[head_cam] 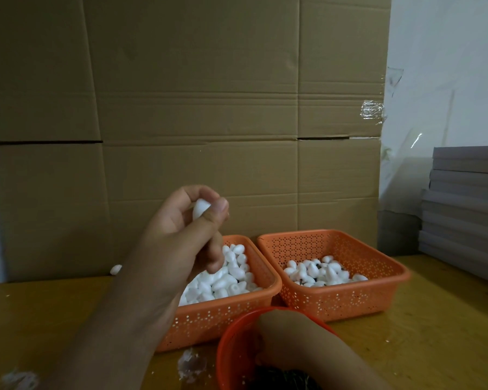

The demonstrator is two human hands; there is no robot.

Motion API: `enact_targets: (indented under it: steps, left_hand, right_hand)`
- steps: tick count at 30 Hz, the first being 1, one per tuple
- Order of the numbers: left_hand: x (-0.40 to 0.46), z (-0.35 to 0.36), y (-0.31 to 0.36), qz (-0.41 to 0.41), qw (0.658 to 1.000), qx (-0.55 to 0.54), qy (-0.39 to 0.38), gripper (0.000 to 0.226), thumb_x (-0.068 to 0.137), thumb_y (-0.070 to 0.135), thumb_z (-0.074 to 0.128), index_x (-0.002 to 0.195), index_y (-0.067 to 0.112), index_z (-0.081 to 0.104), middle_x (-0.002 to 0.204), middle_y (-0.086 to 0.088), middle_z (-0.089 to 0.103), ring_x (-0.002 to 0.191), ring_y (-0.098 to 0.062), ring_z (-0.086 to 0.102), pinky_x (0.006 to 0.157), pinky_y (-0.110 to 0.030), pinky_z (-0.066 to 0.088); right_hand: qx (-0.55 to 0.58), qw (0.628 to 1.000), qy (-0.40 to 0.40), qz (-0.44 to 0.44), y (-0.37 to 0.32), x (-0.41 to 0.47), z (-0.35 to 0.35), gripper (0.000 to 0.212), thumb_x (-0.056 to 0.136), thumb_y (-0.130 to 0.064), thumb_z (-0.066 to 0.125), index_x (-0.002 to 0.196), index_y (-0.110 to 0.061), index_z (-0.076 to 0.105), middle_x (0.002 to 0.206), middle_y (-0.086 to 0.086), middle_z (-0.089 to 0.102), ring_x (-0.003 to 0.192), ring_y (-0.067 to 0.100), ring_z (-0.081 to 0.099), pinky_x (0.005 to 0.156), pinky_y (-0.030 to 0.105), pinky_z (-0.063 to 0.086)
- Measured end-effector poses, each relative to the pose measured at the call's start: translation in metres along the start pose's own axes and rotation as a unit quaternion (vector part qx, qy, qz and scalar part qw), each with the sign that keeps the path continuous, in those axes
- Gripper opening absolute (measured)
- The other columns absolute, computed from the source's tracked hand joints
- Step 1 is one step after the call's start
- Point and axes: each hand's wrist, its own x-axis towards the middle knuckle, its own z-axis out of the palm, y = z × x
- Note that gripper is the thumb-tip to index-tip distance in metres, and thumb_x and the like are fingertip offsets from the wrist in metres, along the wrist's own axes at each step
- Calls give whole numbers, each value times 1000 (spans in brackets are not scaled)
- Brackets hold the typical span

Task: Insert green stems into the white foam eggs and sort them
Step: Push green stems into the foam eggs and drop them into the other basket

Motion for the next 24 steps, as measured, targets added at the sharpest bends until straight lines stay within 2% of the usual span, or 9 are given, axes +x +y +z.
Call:
enact_targets:
  steps: [3,5,7,9,12,14,18,22,24]
  left_hand:
    - [1,-2,-1,-13,1000,-13,-2,15,71,23,68,86,22,67,61,-3,46,43,-7,39,40,-15,38]
    - [2,-4,0,-15,999,-39,-1,15,66,25,72,82,24,72,62,-1,55,48,-6,47,41,-15,40]
    - [5,-5,-1,-24,995,-93,5,9,68,23,70,76,24,75,76,-1,69,58,-8,63,43,-17,46]
    - [8,-5,-1,-29,989,-142,8,16,79,15,61,74,19,75,91,-5,75,74,-16,73,48,-21,53]
    - [7,-4,0,-25,982,-188,-8,17,74,9,59,87,9,71,105,-14,74,94,-25,73,62,-26,58]
    - [4,-2,1,-16,982,-189,-19,26,70,5,60,95,6,68,110,-15,72,102,-25,71,69,-26,59]
    - [3,-1,2,-1,986,-168,-17,27,75,5,58,102,6,65,111,-12,73,100,-23,72,69,-23,58]
    - [1,-2,4,29,996,-80,-4,28,83,30,57,105,13,64,105,-6,75,93,-22,74,68,-23,58]
    - [1,-2,5,35,997,-67,1,31,84,37,56,104,16,64,104,-5,75,92,-22,74,66,-23,58]
  right_hand:
    - [4,1000,-4,-1,0,0,-1,41,91,-25,62,130,-12,55,132,8,57,122,27,54,102,42,45]
    - [4,1000,-5,-1,0,-1,-1,42,91,-25,62,131,-13,54,133,8,57,122,27,53,103,43,44]
    - [7,1000,-5,1,-1,-1,-2,42,91,-25,62,131,-13,54,133,8,57,123,27,53,103,42,44]
    - [11,1000,-4,1,-1,-2,-2,42,91,-24,62,131,-13,54,133,7,56,123,26,53,103,42,44]
    - [15,1000,-9,3,-1,-2,-3,43,91,-24,62,131,-13,54,133,8,56,123,27,53,103,42,44]
    - [16,1000,-14,4,-2,-2,-4,42,91,-24,62,131,-13,54,133,8,57,123,27,53,103,42,44]
    - [31,999,-22,12,-3,-5,-8,36,92,-24,62,125,-11,59,126,8,61,117,26,57,99,41,47]
    - [63,998,-29,10,-2,-9,-15,28,95,-20,55,119,-9,62,118,8,65,109,24,61,93,37,50]
    - [78,997,-8,14,-1,-14,-23,25,96,-20,52,116,-11,63,116,6,65,105,22,62,87,32,49]
